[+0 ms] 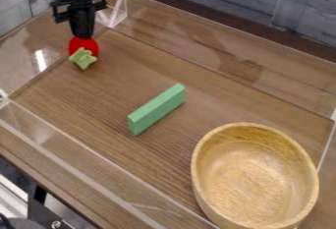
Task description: Move the red fruit to the left
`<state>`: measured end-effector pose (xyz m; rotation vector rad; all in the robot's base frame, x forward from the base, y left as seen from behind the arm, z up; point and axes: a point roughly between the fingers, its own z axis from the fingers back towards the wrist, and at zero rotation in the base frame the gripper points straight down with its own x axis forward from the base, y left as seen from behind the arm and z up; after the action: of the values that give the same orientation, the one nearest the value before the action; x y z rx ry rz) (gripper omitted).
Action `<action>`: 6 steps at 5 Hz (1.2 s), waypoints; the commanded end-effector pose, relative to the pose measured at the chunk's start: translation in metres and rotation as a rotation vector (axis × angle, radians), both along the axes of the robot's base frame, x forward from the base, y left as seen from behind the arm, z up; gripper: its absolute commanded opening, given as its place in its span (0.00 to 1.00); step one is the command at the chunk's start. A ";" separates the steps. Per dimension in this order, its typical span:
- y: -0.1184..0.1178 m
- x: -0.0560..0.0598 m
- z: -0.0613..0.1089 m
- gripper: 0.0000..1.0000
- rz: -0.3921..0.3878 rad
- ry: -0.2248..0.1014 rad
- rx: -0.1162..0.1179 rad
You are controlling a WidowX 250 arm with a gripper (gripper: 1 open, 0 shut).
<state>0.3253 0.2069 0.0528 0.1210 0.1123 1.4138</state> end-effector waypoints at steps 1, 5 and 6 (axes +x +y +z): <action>0.003 0.017 0.020 0.00 -0.039 -0.043 0.027; -0.023 0.028 0.054 1.00 -0.178 -0.053 -0.030; -0.027 0.027 0.056 1.00 -0.164 -0.055 -0.043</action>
<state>0.3453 0.1795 0.0711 0.0669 0.1949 1.2528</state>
